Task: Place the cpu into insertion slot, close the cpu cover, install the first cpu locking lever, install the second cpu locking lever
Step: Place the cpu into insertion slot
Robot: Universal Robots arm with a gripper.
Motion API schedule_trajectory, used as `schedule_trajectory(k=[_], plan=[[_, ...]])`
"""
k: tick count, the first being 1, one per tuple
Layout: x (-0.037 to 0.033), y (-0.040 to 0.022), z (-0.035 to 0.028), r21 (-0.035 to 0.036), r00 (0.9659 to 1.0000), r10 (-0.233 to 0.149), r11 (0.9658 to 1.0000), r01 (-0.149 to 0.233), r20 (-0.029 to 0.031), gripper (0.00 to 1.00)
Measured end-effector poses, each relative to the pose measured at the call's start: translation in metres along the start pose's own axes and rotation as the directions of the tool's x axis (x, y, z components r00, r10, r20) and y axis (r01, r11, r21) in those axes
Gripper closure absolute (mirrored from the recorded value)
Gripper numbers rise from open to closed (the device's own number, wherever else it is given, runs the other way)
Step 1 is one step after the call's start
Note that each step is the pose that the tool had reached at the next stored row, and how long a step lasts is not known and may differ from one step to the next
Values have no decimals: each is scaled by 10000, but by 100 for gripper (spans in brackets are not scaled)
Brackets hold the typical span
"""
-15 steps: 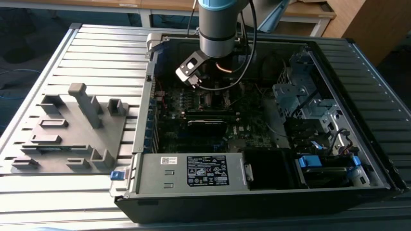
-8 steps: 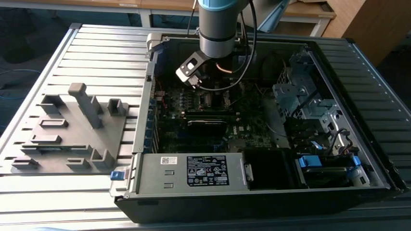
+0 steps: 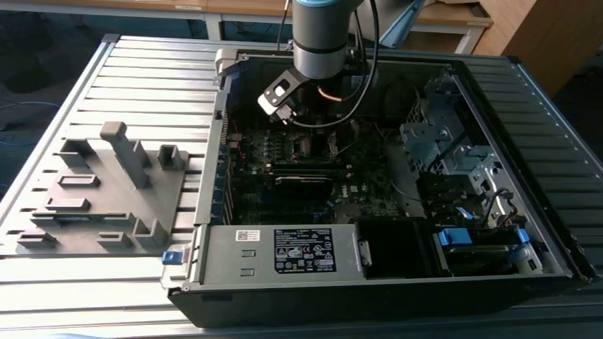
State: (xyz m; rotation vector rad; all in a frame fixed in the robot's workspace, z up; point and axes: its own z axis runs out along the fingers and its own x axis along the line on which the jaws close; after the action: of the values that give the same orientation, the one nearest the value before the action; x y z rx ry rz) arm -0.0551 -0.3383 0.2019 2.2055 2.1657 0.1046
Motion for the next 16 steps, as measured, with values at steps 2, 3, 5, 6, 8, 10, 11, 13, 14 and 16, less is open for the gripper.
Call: schedule_trajectory(k=[2, 3, 5, 6, 8, 10, 11, 13, 14, 16], plan=[[1, 1, -4, -2, 10000, 0, 10000, 0, -2, 39], [1, 1, -4, -2, 10000, 0, 10000, 0, -3, 39], [0, 1, -4, -2, 10000, 0, 10000, 0, -3, 39], [0, 0, -5, -1, 10000, 0, 10000, 0, -2, 39], [0, 1, -5, -1, 10000, 0, 10000, 0, -1, 39], [0, 1, -5, -1, 10000, 0, 10000, 0, -2, 47], [0, 1, -5, 0, 10000, 0, 10000, 0, -1, 47], [0, 1, -6, -1, 10000, -1, 10000, 1, -1, 59], [0, 1, -6, -1, 10000, 0, 10000, 0, -1, 59], [0, 1, -6, -1, 10000, 0, 10000, 0, -1, 71]])
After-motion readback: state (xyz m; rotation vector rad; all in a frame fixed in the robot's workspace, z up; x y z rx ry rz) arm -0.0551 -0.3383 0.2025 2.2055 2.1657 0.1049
